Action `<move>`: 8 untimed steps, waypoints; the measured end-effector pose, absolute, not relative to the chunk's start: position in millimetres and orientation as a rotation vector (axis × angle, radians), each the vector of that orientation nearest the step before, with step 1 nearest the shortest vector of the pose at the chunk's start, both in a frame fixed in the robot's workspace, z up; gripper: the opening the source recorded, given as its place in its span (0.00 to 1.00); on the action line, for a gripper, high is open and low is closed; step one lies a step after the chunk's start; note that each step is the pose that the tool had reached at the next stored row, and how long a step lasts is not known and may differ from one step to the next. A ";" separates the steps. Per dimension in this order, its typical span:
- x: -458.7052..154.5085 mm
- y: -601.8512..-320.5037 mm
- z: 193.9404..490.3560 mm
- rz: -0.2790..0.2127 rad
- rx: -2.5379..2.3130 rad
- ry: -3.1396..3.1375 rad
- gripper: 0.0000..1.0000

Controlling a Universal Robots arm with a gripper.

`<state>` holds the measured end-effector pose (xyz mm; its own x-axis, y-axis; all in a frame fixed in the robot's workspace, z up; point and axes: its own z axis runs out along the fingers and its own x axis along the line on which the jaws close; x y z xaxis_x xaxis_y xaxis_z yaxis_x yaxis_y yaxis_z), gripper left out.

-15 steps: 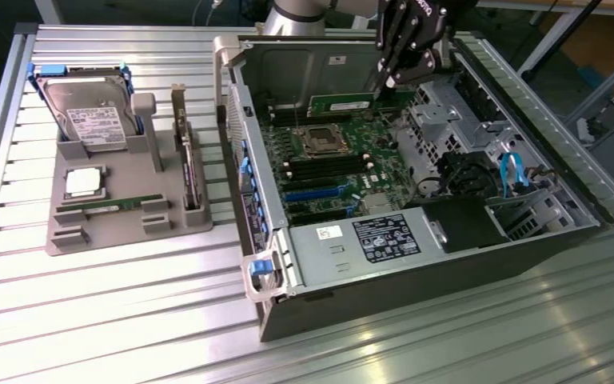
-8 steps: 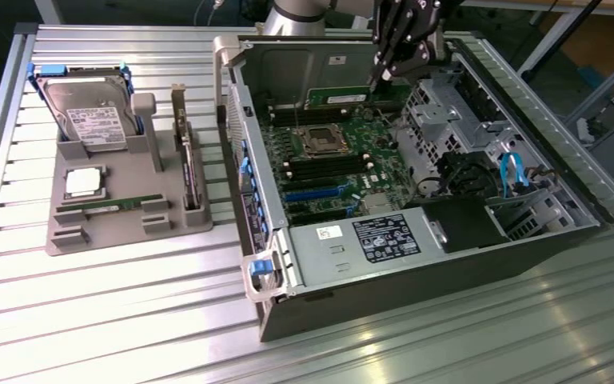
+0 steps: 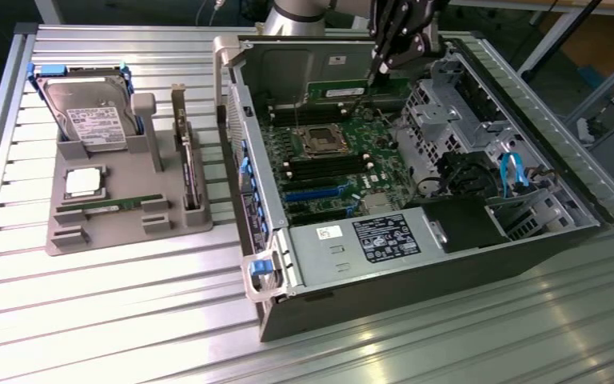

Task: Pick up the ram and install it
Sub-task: 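Pick up the ram and move it above insertion slot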

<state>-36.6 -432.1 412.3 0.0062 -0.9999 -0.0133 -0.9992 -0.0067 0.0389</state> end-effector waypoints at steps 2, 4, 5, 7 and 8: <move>-36.6 -432.1 412.3 -0.046 2.221 -2.206 0.13; -36.6 -432.1 412.4 -0.045 2.221 -2.206 0.13; -36.6 -432.1 412.4 -0.045 2.221 -2.206 0.13; -36.7 -432.1 410.2 -0.048 2.223 -2.208 0.13; -36.7 -432.1 408.5 -0.050 2.224 -2.209 0.13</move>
